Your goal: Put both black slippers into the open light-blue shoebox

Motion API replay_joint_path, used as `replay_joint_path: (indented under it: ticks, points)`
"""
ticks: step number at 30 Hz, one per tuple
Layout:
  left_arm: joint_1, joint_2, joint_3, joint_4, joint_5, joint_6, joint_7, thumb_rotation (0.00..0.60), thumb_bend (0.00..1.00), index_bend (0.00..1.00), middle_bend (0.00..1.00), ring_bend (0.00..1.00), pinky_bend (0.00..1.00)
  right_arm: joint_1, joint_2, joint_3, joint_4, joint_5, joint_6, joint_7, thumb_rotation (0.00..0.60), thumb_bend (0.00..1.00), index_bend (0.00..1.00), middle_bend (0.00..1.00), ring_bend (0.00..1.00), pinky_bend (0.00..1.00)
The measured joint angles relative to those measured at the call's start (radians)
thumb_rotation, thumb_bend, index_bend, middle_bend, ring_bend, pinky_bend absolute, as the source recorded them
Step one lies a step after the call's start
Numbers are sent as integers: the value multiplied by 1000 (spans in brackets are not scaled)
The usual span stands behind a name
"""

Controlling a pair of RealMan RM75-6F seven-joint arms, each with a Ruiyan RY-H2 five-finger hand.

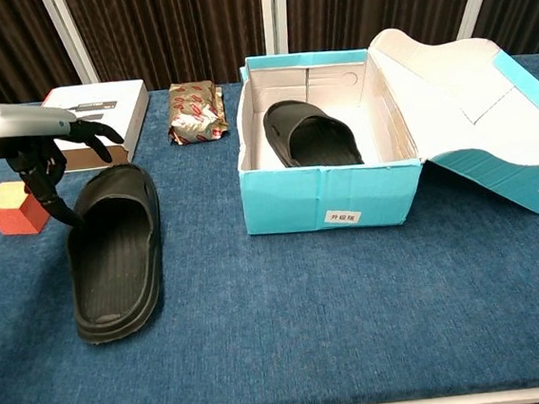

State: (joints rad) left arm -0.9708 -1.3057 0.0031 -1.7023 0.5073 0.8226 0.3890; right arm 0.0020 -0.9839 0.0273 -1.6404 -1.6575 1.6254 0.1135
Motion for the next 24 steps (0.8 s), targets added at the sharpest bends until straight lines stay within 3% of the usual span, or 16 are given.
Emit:
replay_joint_path:
  ticks: [8,11,16,20,24]
  points:
    - [-32,-41,-18,38,-103,-30,15,600,0,52,104,704,645,-1,-1,-2,4,-1,2,5,600,117,0,43,0,0]
    - [-48,-49,-18,52,-137,-61,19,600,0,95,128,727,655,-1,-3,-3,7,1,1,9,600,116,0,44,0,0]
    - [-61,-88,-14,87,-182,-38,29,600,1,257,297,812,735,-5,-3,-3,13,6,5,15,600,116,0,43,0,0]
    - [-56,-130,-21,111,-197,46,34,600,26,515,574,896,834,-4,-4,-5,15,5,2,18,600,116,0,43,0,0]
    - [-23,-156,-47,113,-183,150,17,600,28,591,654,913,851,-3,-4,-4,16,6,2,19,600,117,0,43,0,0]
